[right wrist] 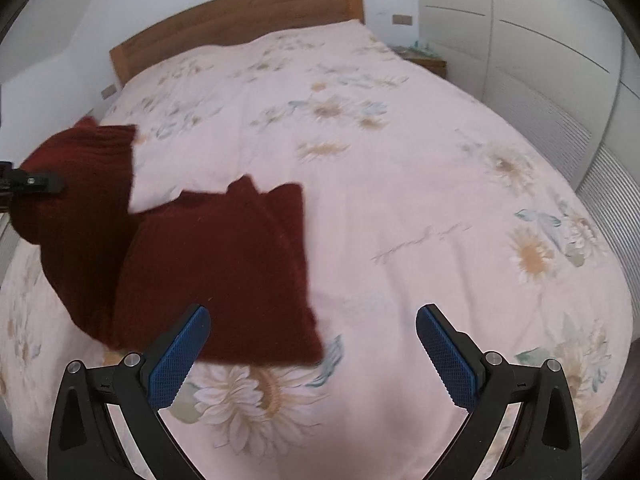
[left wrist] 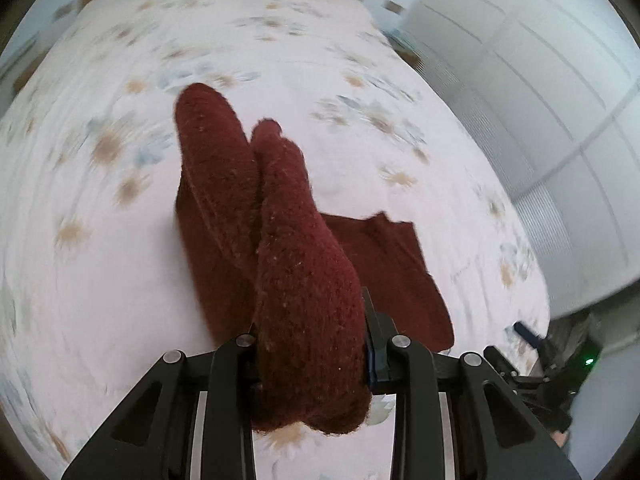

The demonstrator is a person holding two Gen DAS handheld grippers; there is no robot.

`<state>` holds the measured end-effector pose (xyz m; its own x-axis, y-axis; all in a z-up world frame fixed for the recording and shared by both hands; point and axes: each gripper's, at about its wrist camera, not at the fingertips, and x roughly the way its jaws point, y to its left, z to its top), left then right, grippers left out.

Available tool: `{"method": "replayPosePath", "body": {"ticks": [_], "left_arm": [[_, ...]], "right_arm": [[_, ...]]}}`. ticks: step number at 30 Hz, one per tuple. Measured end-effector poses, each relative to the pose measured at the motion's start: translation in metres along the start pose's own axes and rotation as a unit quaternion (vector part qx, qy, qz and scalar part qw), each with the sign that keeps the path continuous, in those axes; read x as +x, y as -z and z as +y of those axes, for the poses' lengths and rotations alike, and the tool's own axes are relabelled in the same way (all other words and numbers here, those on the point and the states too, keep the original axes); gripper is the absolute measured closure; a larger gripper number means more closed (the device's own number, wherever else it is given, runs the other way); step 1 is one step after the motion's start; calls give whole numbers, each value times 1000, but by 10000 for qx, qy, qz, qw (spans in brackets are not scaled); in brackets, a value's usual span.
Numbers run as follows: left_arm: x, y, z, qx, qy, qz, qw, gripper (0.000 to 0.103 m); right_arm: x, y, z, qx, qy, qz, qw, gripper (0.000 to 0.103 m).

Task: Fold small clothes
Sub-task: 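Lift and fold the sweater over onto itself with the left gripper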

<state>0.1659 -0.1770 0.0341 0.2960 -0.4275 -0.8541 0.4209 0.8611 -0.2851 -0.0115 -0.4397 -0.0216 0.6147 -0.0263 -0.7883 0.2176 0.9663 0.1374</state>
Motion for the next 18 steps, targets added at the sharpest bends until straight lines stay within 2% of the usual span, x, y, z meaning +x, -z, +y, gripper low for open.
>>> {"method": "replayPosePath", "body": {"ticks": [4, 7, 9, 13, 18], "left_arm": [[47, -2, -54, 461, 41, 244, 9986, 78], [82, 10, -76, 541, 73, 465, 9974, 78], [105, 21, -88, 622, -80, 570, 9964, 78], [136, 37, -94, 624, -563, 721, 9938, 75], [147, 48, -92, 679, -763, 703, 9923, 65]], "right_arm": [[-3, 2, -13, 64, 134, 4, 9999, 0], [3, 9, -20, 53, 283, 180, 9994, 0], [9, 16, -26, 104, 375, 351, 9986, 0], [18, 28, -38, 178, 488, 591, 9969, 0], [22, 35, -43, 270, 469, 672, 9963, 0]]}}
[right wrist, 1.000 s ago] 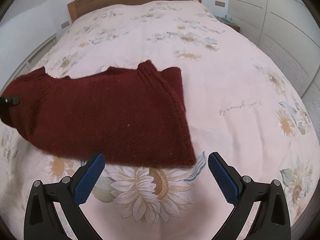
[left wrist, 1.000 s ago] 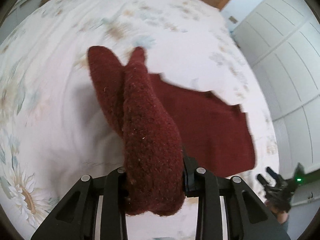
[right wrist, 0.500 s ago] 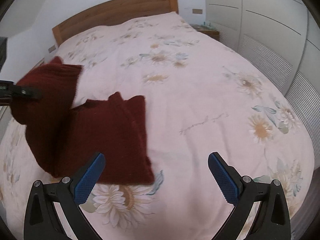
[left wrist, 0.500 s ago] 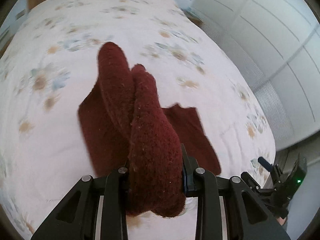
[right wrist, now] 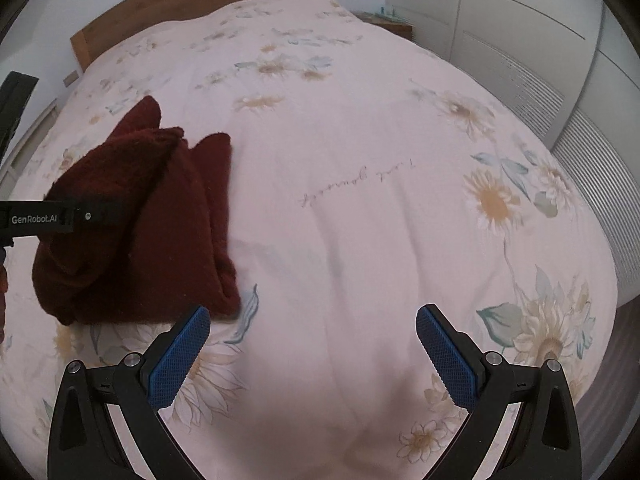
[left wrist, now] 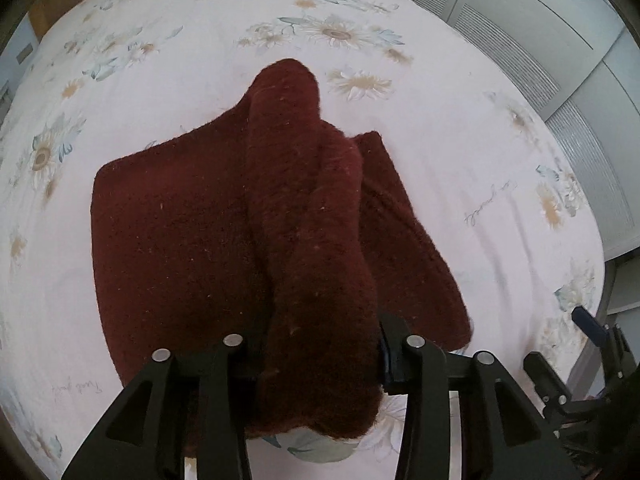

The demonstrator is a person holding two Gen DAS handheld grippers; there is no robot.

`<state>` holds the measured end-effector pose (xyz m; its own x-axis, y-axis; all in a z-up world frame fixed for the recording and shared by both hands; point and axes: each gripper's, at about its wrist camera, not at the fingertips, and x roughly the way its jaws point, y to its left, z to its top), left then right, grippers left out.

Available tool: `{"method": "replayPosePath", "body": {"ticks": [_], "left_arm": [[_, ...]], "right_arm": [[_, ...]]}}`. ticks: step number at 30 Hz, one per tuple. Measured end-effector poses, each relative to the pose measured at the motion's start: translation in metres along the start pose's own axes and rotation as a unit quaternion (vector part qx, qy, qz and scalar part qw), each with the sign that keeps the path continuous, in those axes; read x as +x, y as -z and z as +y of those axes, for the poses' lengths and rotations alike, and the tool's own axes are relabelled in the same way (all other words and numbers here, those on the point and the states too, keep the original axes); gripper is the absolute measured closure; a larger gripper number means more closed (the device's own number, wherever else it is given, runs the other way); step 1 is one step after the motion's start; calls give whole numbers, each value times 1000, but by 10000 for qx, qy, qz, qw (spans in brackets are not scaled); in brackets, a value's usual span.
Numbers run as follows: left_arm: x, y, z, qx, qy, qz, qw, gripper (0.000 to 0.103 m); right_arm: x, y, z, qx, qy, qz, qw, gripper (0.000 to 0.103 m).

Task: Fold small clothes
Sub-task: 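Lift and fold the sweater over onto itself with the left gripper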

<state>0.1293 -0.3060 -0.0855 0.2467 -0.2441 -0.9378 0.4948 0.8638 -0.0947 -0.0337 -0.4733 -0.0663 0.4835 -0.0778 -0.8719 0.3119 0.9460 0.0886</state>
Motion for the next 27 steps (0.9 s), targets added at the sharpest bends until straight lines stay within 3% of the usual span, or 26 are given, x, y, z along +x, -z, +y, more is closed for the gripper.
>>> {"method": "replayPosePath", "body": {"ticks": [4, 8, 11, 15, 19, 20, 27], "left_arm": [[-1, -3, 7, -266, 48, 23, 9996, 59], [-12, -6, 14, -604, 73, -25, 9981, 37], [-27, -9, 17, -670, 112, -114, 9976, 35], [-56, -15, 21, -689, 121, -446, 9966, 9], [-81, -19, 24, -679, 92, -632, 9956, 8], [-86, -20, 28, -673, 95, -650, 9956, 1], [-107, -9, 73, -900, -21, -686, 9936, 1]], "right_arm": [[-2, 2, -1, 8, -104, -49, 9999, 0], [-2, 2, 1, -25, -150, -27, 9999, 0], [-3, 1, 4, -110, -84, 25, 9999, 0], [-10, 0, 6, -104, -63, -16, 9999, 0], [-16, -3, 10, -115, -78, -50, 9999, 0], [-18, -5, 12, -149, -75, -70, 9998, 0], [-35, -25, 41, -499, -139, -212, 9984, 0]]}}
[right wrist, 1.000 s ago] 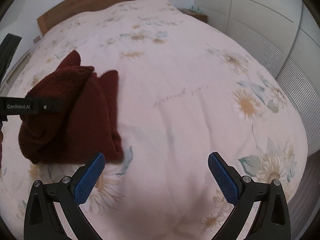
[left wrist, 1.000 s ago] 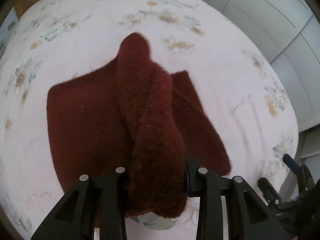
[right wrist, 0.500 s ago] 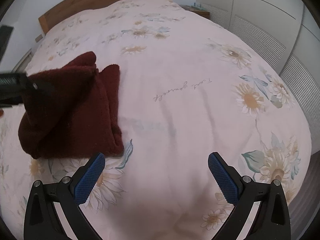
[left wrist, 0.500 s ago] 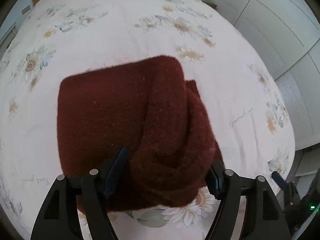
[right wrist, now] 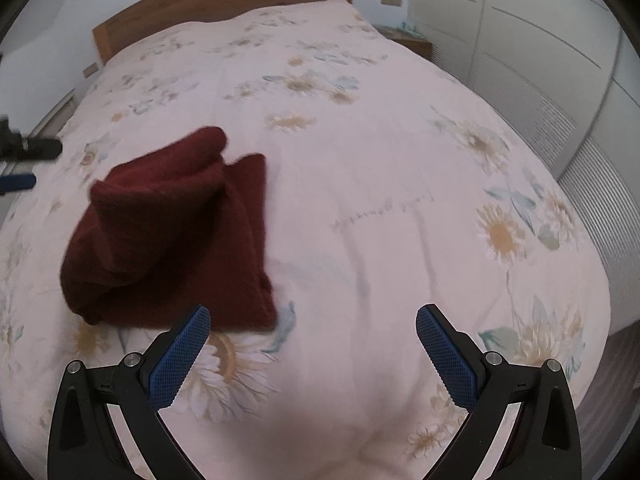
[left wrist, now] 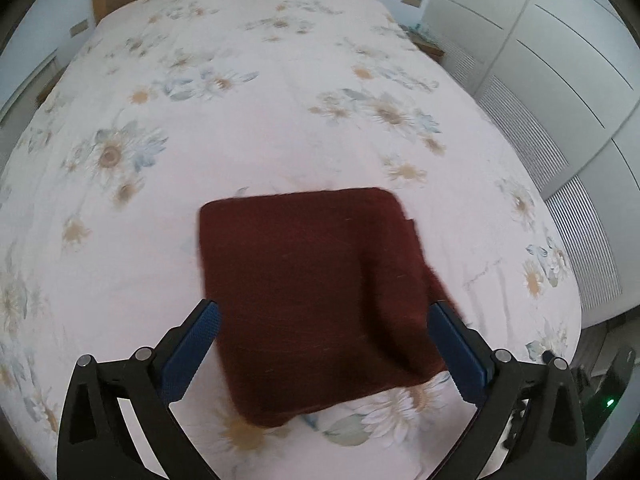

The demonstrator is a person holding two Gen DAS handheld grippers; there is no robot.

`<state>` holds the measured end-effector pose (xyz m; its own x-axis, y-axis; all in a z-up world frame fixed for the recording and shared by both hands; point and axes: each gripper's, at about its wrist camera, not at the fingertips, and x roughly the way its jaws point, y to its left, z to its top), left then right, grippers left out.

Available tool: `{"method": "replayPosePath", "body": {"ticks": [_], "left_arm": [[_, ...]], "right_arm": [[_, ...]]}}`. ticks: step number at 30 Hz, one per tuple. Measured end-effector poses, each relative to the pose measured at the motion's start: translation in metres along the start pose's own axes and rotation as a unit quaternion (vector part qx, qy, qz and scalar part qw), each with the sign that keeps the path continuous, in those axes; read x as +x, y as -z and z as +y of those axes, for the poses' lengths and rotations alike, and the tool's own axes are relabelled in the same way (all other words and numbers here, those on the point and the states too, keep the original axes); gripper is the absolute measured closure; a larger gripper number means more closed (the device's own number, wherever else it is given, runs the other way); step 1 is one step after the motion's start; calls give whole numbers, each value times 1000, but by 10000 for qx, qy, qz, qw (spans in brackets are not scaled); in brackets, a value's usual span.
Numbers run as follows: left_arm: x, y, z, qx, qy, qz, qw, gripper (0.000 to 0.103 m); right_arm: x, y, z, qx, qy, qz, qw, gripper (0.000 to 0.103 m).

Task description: Fold small clothes

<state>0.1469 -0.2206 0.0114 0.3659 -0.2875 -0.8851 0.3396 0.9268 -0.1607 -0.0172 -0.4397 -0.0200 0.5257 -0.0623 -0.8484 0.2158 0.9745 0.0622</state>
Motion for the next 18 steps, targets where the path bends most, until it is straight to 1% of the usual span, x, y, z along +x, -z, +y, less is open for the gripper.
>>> {"method": "replayPosePath", "body": {"ticks": [3, 5, 8, 10, 13, 15, 16, 17, 18], "left_arm": [[3, 6, 26, -48, -133, 121, 9998, 1], [10, 14, 45, -19, -279, 313, 9991, 1], [21, 31, 68, -93, -406, 473, 9980, 1], [27, 43, 83, -192, -381, 533, 9977, 1], [34, 63, 100, -316, -286, 630, 9971, 1], [37, 75, 108, -340, -306, 677, 9967, 1], [37, 78, 109, -336, -318, 690, 9965, 1], [37, 81, 109, -323, -328, 700, 9965, 1], [38, 84, 110, -296, -333, 708, 9965, 1]], "right_arm": [[-4, -15, 17, -202, -73, -55, 9998, 0], [-4, -27, 31, -338, -162, -49, 9993, 0], [-2, -47, 51, -504, -452, 32, 9977, 0], [2, -62, 66, -605, -645, 149, 9960, 0], [12, -90, 92, -798, -739, 275, 9937, 1], [25, -104, 107, -938, -771, 424, 9917, 7], [32, -108, 112, -973, -781, 538, 9907, 13], [44, -111, 118, -997, -775, 750, 9892, 24], [56, -112, 122, -990, -770, 948, 9876, 29]]}}
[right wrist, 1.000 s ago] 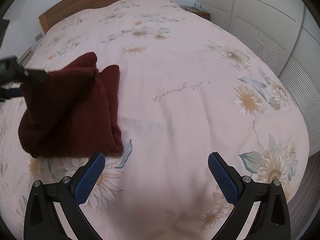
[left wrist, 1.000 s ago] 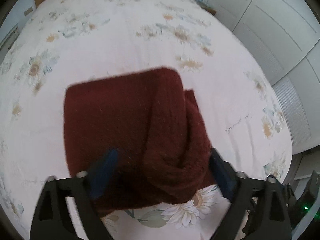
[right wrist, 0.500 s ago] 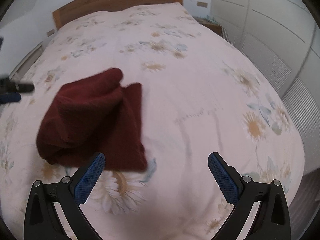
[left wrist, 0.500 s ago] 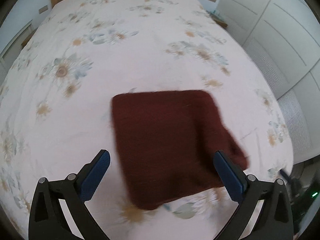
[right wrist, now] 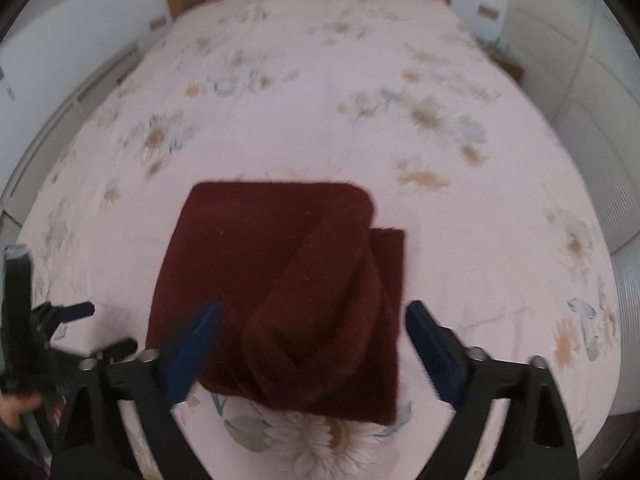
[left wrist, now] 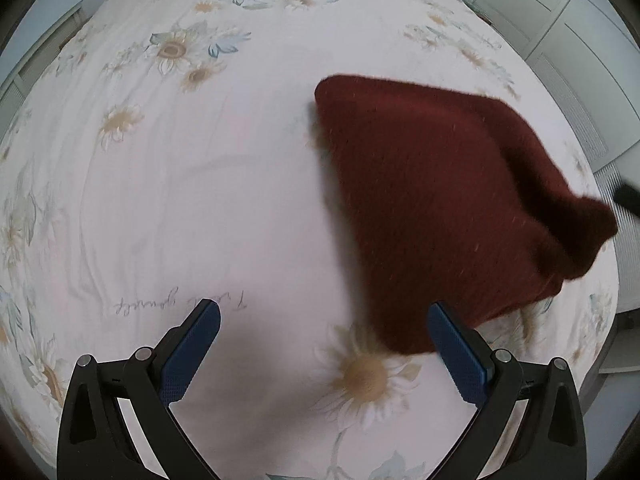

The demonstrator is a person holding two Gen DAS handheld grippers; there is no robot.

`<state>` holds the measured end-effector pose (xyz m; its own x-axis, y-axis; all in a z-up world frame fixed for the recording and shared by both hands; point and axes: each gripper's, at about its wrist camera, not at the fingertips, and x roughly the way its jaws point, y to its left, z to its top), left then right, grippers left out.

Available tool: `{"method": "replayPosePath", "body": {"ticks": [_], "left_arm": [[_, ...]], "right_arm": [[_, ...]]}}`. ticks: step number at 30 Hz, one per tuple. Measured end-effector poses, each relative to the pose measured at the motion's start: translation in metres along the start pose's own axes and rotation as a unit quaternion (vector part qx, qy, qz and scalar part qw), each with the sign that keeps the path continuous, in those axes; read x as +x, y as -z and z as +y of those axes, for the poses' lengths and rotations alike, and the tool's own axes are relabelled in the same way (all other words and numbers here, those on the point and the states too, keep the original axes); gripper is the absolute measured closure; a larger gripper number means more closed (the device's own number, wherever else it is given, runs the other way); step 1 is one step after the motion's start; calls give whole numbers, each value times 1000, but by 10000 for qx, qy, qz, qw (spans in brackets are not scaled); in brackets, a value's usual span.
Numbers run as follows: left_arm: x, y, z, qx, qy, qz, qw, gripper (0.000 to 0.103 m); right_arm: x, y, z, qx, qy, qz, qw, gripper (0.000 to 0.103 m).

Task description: Fold small clothes

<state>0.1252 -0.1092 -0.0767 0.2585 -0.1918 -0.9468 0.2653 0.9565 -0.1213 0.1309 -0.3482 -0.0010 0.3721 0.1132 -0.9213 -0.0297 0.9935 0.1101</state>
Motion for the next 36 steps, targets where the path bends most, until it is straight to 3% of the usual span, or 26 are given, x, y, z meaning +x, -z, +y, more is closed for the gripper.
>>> {"method": "replayPosePath", "body": {"ticks": [1, 6, 7, 8, 11, 13, 20, 25, 30, 34, 36], "left_arm": [[1, 3, 0, 42, 7, 10, 10000, 1], [4, 12, -4, 153, 133, 42, 9998, 1], [5, 13, -6, 200, 123, 51, 9997, 1], [5, 15, -8, 252, 112, 59, 9996, 1], [8, 17, -12, 371, 116, 69, 9992, 1], [9, 18, -13, 365, 108, 59, 9993, 1], [8, 14, -15, 309, 208, 56, 9993, 1], [6, 14, -17, 368, 216, 43, 9991, 1], [9, 11, -16, 316, 233, 70, 9992, 1], [7, 11, -19, 331, 221, 58, 9992, 1], [6, 9, -21, 331, 224, 40, 9992, 1]], "right_arm": [[13, -2, 1, 41, -48, 206, 9998, 36], [56, 14, -6, 221, -47, 757, 9969, 42], [60, 19, -11, 300, -105, 800, 9963, 53], [61, 24, -19, 419, -140, 807, 9958, 67], [52, 33, -38, 678, -353, 616, 9952, 80], [40, 38, -47, 816, -532, 421, 9943, 82], [11, 66, -73, 1102, -691, 37, 9915, 84], [35, 102, -89, 1335, -540, 308, 9891, 84], [45, 102, -87, 1314, -438, 310, 9899, 82], [35, 94, -86, 1336, -431, 175, 9899, 70], [28, 89, -84, 1249, -263, 143, 9917, 53]]}}
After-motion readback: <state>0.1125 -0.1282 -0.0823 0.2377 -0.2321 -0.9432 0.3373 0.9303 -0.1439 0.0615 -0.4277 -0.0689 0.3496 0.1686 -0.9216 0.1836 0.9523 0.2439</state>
